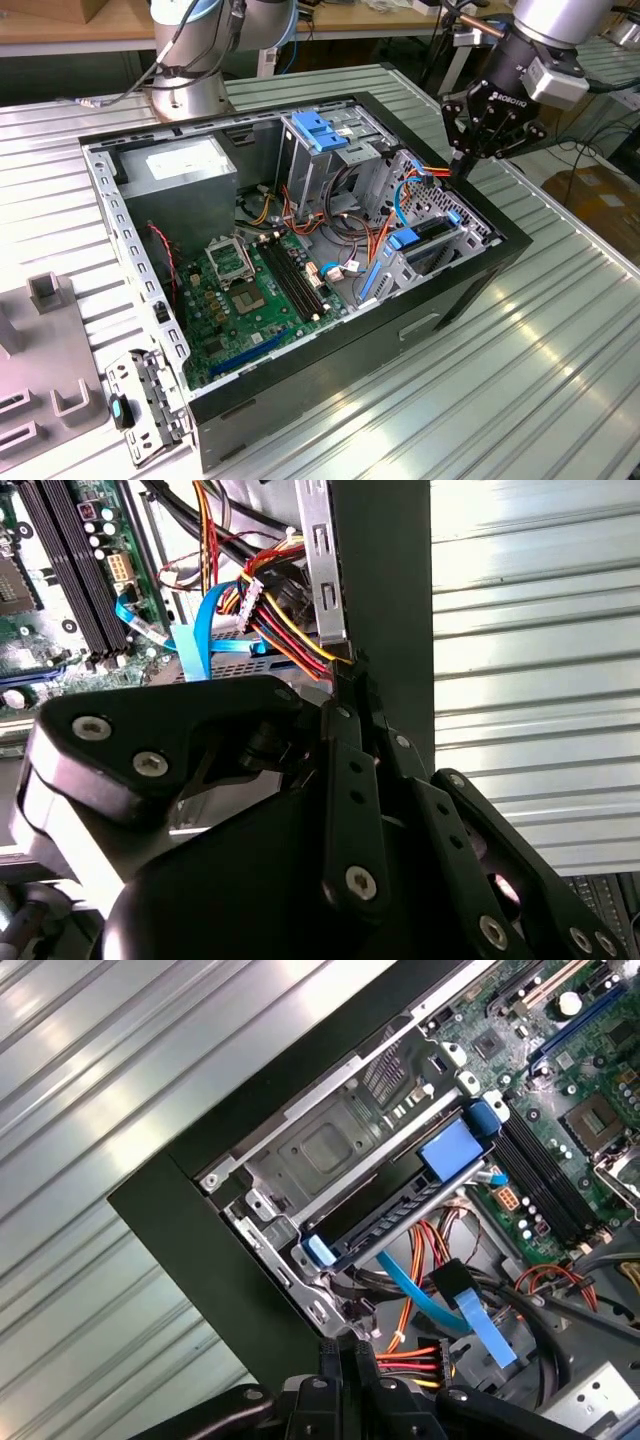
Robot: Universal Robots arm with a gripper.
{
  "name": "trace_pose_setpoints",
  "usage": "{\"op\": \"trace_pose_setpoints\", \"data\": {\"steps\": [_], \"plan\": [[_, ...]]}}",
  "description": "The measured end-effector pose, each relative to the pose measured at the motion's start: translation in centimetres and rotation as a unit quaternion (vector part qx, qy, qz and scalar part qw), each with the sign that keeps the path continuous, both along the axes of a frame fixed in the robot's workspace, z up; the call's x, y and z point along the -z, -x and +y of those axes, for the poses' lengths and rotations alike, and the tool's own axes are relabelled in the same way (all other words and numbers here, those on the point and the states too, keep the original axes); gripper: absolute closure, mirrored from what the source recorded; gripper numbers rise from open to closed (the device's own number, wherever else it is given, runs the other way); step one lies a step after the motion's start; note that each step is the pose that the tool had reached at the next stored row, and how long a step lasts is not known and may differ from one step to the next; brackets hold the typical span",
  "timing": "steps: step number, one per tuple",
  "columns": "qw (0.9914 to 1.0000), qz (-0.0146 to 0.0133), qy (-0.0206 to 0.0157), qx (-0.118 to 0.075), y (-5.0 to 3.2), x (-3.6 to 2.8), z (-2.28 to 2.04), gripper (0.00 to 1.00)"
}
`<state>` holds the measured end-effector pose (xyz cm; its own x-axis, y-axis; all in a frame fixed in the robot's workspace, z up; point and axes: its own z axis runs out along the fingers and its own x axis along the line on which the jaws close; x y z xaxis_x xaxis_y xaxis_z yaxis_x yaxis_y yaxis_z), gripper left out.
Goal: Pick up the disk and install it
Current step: 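Insert the disk into the insertion slot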
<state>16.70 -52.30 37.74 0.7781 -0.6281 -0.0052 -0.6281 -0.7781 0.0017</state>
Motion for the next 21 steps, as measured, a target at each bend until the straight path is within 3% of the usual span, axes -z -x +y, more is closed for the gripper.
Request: {"op": "trace_pose_setpoints", "data": {"steps": [4,11,15,21], "plan": [[0.99959,0.0,0.0006,0.029,0.0,0.16,0.01,0.83],[0.99853,0.0,0.0016,0.054,0.02,0.4,0.0,0.83],[0.99792,0.0,0.0014,0.064,0.11,0.47,0.0,0.83],[0.9979,0.0,0.0025,0.065,0.13,0.47,-0.01,0.83]]}}
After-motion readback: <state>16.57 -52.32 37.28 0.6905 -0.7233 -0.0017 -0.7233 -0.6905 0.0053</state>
